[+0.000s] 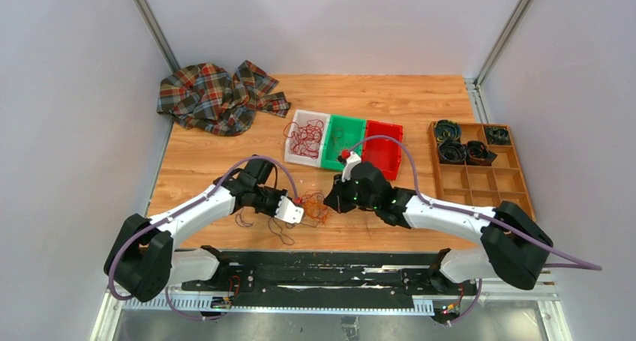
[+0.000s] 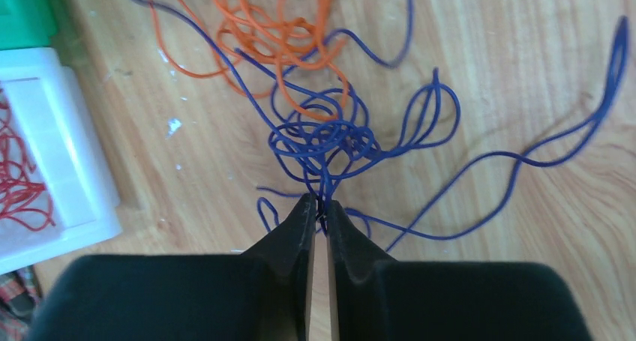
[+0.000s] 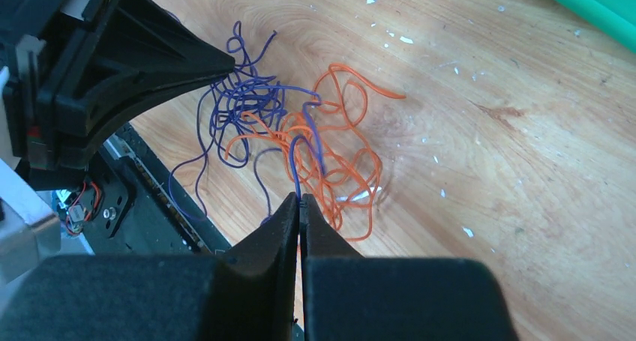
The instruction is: Untangle the cables
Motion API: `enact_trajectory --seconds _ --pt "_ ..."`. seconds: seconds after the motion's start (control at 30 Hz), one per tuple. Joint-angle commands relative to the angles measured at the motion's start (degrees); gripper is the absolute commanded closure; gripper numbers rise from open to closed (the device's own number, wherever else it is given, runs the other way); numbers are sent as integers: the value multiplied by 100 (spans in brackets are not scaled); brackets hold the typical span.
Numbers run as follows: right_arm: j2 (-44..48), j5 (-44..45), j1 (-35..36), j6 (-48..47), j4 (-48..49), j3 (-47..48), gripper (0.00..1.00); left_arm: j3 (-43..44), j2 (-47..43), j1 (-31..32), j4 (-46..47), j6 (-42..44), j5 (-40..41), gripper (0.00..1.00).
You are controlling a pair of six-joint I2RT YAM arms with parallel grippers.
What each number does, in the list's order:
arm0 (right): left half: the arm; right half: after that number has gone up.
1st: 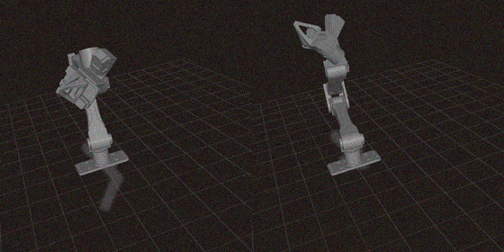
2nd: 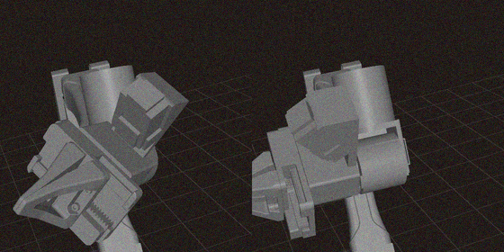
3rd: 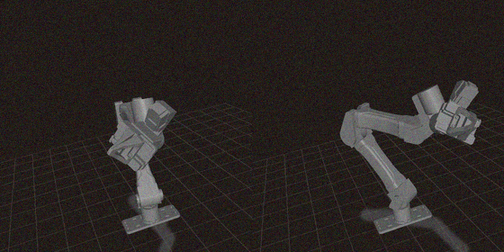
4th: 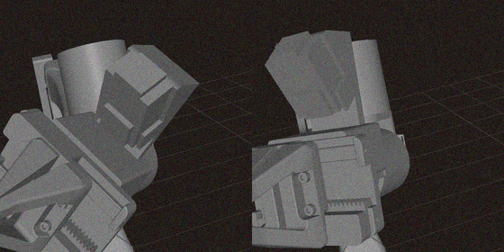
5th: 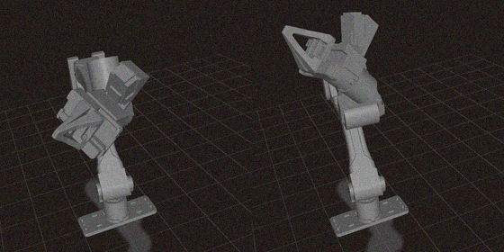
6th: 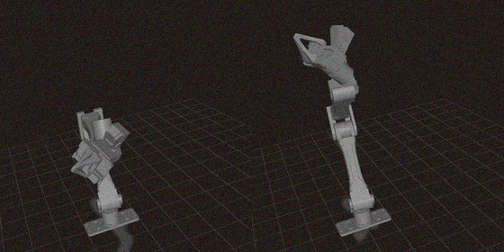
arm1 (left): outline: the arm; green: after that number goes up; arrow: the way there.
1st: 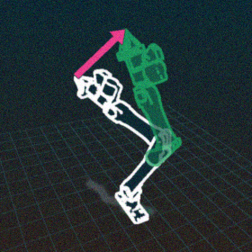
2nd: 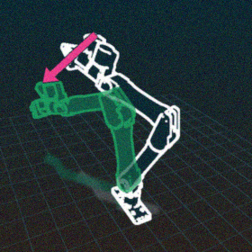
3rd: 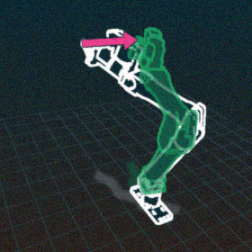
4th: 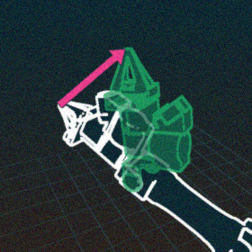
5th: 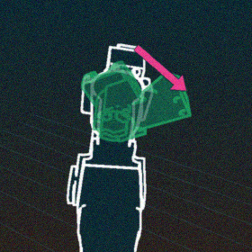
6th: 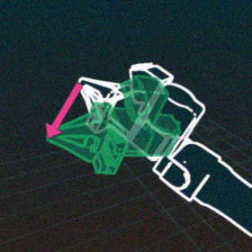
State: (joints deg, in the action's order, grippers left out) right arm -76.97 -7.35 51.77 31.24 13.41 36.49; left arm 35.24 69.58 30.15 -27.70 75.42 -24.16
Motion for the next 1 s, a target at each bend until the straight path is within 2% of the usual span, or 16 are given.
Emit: enact_trajectory --seconds 0.0,0.03,0.2,0.37,0.47,0.57,0.67,0.77,0.97 --pt "465 -421 -232 33 -543 -121 99 5 -73 35 -536 480 -208 95" --pt "542 -459 -259 26 -636 -123 99 19 -102 35 -542 426 -207 99" --pt "1036 -277 -400 -226 -1410 -45 100 478 -455 -70 -545 -167 346 99" --pt "1496 -15 -734 -432 -2013 -79 100 909 -1140 -810 -1187 46 404 99" --pt "1845 141 -1010 -477 -2383 -122 99 964 -1620 -1328 -1538 491 520 99" --pt "2245 306 -1263 -486 -2745 -121 99 840 -2026 -1806 -1623 869 590 99" --pt "2635 538 -1397 -548 -3217 -2 99 545 -2200 -1995 -1396 975 876 99" --pt "2940 910 -1507 -634 -3845 297 99 243 -2153 -2050 -1047 947 1218 99" --pt "3601 1302 -1816 -653 -4485 757 100 -430 -1984 -2310 -400 1259 1767 99"
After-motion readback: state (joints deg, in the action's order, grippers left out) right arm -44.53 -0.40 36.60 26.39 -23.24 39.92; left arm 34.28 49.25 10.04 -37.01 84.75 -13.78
